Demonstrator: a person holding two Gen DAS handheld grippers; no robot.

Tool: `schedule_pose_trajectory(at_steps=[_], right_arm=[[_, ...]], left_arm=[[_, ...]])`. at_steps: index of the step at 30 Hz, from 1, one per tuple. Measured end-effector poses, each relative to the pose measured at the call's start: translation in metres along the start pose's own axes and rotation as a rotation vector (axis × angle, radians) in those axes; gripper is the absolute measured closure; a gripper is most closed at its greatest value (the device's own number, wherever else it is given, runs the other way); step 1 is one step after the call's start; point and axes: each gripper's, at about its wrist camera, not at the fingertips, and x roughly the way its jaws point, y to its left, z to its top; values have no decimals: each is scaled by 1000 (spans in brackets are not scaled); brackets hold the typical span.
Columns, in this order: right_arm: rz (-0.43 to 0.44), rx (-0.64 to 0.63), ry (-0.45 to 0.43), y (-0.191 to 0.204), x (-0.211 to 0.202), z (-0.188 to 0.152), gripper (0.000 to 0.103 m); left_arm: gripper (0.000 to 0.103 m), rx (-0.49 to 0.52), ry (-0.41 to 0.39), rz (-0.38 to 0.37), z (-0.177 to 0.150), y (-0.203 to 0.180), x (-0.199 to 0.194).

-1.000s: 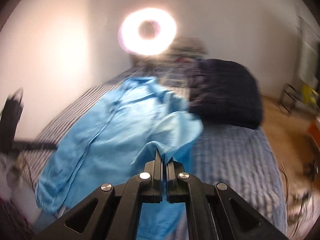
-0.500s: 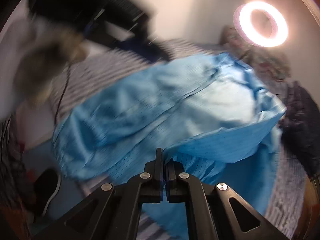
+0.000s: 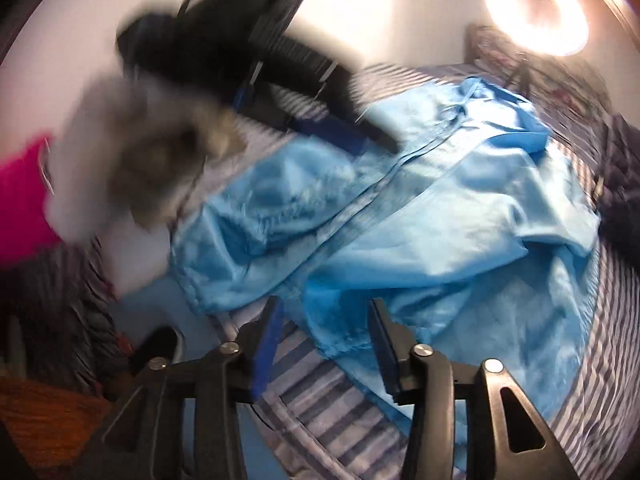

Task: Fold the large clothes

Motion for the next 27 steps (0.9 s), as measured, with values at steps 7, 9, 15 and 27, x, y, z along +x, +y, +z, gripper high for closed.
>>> schedule_pose_trajectory(at_steps=[7,9,15,27], right_arm=[[-1,360,-58,-96,-22,-17,53],[-10,441,-56,-118,-19,-22,53],[17,574,-28,-145,3,-30,53],[12,631,-75,-160,6,-18,53]], left_arm=[[61,128,101,21,-29,-31,23],[61,154,137,51,-37,-34,37],[99,183,132,186,-39,-27,55],[70,338,-113,344,-43,-52,-1]])
